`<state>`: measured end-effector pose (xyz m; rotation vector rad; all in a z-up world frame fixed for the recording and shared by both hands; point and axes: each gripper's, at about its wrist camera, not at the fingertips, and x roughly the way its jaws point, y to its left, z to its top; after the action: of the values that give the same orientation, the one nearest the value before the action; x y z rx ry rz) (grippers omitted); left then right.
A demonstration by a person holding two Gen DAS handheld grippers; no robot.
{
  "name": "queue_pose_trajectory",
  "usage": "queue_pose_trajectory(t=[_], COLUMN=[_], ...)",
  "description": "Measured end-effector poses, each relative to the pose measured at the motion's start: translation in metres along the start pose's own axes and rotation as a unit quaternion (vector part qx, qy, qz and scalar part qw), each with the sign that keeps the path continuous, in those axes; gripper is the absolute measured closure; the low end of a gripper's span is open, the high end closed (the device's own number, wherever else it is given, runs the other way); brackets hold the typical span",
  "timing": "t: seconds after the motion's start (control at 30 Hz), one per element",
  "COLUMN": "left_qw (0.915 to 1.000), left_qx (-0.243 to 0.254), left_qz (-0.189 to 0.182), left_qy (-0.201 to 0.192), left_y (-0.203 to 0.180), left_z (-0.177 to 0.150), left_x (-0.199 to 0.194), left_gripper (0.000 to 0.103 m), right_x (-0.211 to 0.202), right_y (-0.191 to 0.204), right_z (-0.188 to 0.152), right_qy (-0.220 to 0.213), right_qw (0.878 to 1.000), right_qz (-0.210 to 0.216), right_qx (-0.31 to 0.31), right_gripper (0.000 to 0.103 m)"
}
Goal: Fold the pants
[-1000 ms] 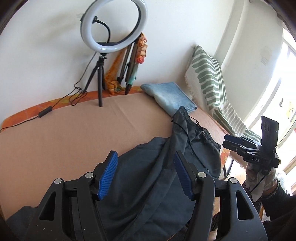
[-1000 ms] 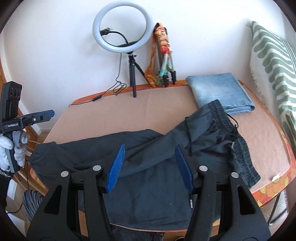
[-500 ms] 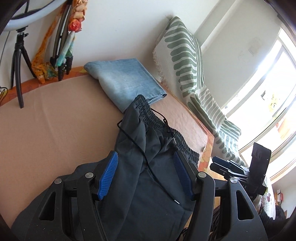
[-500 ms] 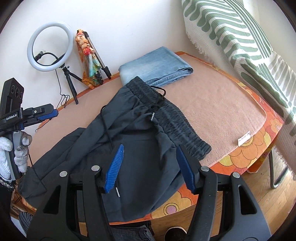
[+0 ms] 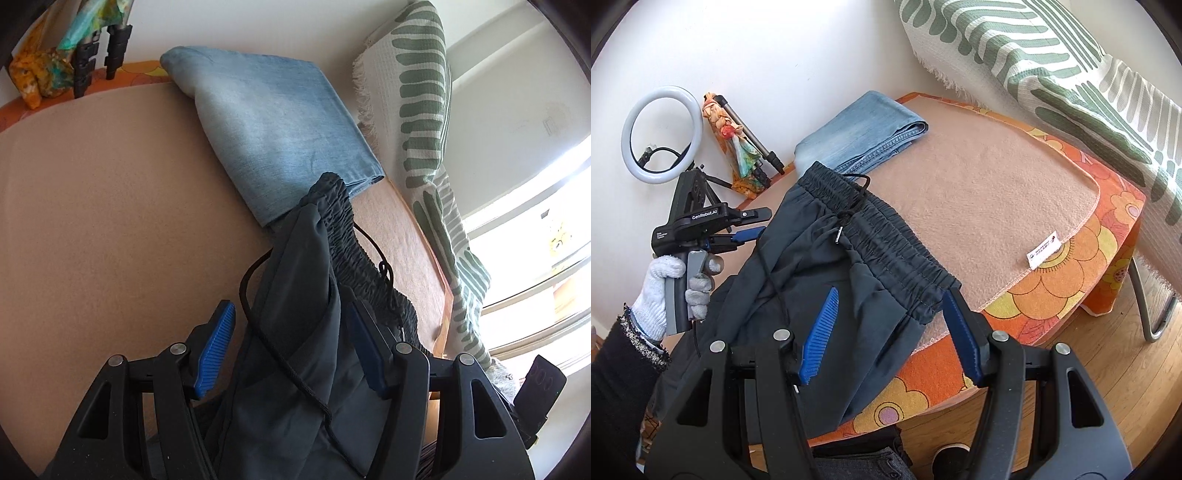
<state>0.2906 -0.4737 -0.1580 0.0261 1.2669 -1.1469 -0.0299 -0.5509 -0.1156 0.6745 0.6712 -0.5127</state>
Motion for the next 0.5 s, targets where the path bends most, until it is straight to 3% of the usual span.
queue_pose_trajectory(t=[0.2,0.23,0.27,0.33,0.37,0.5], left_qw=[0.9995,0.9997,0.9998,0.9994,0.9993,0.9968], left_qx=[-0.012,-0.004,0.006,0.022,0.03,0.072], left_qz=[-0.027,-0.024,-0.019,-0.025,-0.023,-0.015], left_qy=[0.011,0.008,0.006,0.002,-0.004,-0.03], left_y=[0.005,0.002,0.0,-0.005,-0.007,-0.026], left_z=[0.001,0.0,-0.001,-0.001,-0.002,-0.006], left_x=[0.021,0.023,0.024,0.027,0.025,0.014], left_gripper=[0.042,0.045,0.049,0.095,0.099,0.1], right_x=[0.024,0.03,0.035,0.042,0.044,0.044], right_y=[-0.012,-0.016,-0.02,-0.028,-0.03,-0.024], right_z=[-0.003,-0.004,-0.005,-0.006,-0.006,-0.003], right_qy=[0.026,0.033,0.04,0.049,0.052,0.044], right_qw=[0.999,0.999,0.999,0.997,0.997,0.998], right_qz=[-0.016,-0.014,-0.013,-0.008,-0.005,-0.005], right_qx=[0.014,0.02,0.031,0.053,0.061,0.052], right_gripper=[0.041,0.041,0.041,0.041,0.041,0.041])
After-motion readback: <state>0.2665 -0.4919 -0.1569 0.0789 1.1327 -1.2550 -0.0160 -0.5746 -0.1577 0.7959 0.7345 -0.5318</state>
